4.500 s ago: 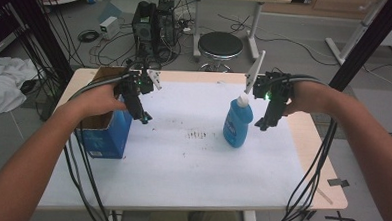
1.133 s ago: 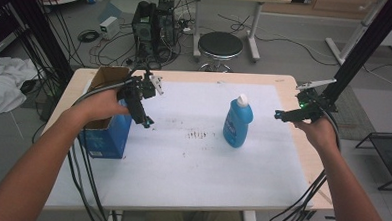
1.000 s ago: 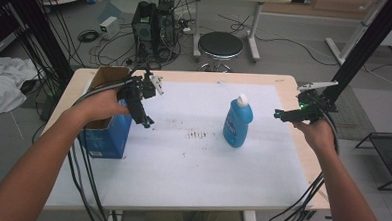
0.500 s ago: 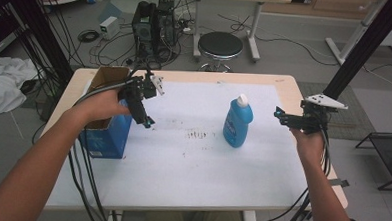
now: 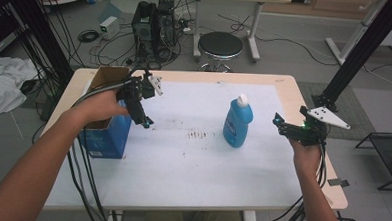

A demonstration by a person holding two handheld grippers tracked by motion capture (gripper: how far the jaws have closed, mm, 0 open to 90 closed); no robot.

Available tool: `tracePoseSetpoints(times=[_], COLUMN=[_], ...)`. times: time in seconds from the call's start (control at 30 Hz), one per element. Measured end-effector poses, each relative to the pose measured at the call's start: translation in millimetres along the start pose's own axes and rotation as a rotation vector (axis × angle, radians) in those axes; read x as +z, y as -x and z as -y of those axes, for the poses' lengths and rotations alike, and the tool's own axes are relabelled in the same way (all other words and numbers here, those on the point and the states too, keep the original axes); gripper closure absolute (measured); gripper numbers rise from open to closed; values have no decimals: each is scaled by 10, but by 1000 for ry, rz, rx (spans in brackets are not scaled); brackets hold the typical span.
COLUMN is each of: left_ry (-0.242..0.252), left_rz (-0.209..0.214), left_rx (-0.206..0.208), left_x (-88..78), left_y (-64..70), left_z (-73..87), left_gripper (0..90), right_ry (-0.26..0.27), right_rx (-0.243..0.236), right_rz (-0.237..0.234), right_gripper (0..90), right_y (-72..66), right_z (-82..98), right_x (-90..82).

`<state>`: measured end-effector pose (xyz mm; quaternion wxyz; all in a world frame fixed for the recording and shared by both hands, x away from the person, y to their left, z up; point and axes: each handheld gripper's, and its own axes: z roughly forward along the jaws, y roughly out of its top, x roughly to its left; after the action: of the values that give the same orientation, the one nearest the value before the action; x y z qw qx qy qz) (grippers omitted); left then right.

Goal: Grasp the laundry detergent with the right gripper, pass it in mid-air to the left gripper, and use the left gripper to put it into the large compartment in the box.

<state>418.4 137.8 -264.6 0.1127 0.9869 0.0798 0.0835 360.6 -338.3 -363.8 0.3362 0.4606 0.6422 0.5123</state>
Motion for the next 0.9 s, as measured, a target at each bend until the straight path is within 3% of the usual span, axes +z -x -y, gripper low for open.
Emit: tracePoseSetpoints(times=[0.03, 0.13, 0.3, 0.33, 0.47, 0.63, 0.67, 0.9], left_ry=[18, 5, 9, -7, 18, 19, 20, 22], left_rz=[4, 1, -4, -3, 2, -1, -5, 2], left_rx=[-15, 8, -3, 9, -13, -5, -14, -11], left_x=[11, 5, 12, 3, 25, 23, 28, 23], left_y=[10, 3, 11, 3, 9, 10, 20, 18], left_z=[0, -7, -3, -5, 7, 5, 5, 11], left_gripper=[64, 63, 64, 64, 64, 64, 64, 64], right_ry=[7, 22, 38, 49, 49, 64, 51, 57], right_rx=[-9, 0, -7, -3, -10, -20, 7, 34], right_rz=[-3, -9, -13, -21, -38, -50, -49, -50], right_gripper=[30, 30, 29, 29, 29, 29, 29, 29], right_y=[4, -20, -96, -142, -231, -386, -439, -572], right_z=[12, 52, 129, 155, 189, 239, 261, 311], right_x=[-16, -54, -92, -109, -129, -130, -133, -123])
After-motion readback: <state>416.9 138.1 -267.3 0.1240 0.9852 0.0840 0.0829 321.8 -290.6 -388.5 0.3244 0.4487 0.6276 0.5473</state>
